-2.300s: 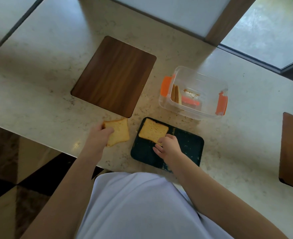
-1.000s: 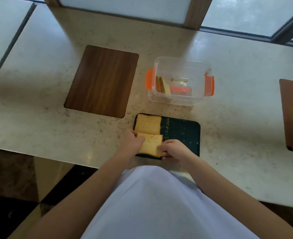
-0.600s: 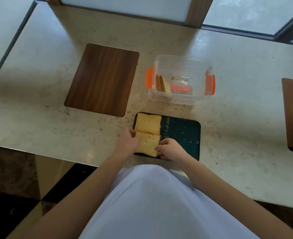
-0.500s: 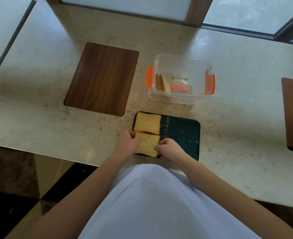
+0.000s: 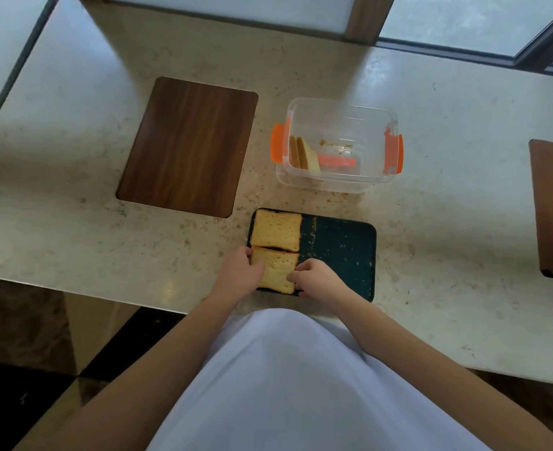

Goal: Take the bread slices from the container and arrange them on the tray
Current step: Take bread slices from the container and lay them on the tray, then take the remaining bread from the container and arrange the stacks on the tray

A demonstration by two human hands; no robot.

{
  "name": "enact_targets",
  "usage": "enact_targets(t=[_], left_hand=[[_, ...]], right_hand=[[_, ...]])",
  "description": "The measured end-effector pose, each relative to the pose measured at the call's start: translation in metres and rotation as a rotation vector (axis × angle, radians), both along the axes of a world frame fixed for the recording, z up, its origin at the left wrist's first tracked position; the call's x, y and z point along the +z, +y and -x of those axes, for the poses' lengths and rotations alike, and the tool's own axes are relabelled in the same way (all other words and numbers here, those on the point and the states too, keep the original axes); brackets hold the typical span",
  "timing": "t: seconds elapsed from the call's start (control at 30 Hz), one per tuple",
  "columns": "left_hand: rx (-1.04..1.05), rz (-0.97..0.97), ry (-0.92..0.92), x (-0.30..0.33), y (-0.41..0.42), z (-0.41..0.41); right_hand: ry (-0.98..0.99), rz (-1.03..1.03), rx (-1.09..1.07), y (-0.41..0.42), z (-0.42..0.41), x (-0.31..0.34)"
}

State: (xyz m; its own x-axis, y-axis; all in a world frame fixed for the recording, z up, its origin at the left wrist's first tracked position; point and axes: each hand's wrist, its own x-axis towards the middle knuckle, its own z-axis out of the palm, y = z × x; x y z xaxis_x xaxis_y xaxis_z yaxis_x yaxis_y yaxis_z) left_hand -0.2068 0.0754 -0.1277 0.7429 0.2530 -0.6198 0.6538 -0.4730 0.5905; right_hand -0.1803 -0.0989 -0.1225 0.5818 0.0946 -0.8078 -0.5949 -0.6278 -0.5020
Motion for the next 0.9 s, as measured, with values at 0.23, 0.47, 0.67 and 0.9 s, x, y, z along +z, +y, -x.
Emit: enact_targets(t=[0.23,0.47,0.67,0.9], left_hand=[[-0.237,-0.108,0.084,0.000,-0.002,-0.003],[-0.456,-0.181,0.093,0.037,0.001,-0.032],[-0.152,0.124,-0.244,0.128,-0.051,-0.130],[0.474,0.567,-0.001,0.163,-0.089,-0.207]], right_hand=[[0.008,0.008,0.004,0.002,0.000,0.000],[0.039,0.054,0.194,-0.006,-0.035,0.024],[-0.295,-0.063,0.009,-0.017,-0.137,0.096],[-0.331,0.112,0.021,0.004,-0.213,0.097]])
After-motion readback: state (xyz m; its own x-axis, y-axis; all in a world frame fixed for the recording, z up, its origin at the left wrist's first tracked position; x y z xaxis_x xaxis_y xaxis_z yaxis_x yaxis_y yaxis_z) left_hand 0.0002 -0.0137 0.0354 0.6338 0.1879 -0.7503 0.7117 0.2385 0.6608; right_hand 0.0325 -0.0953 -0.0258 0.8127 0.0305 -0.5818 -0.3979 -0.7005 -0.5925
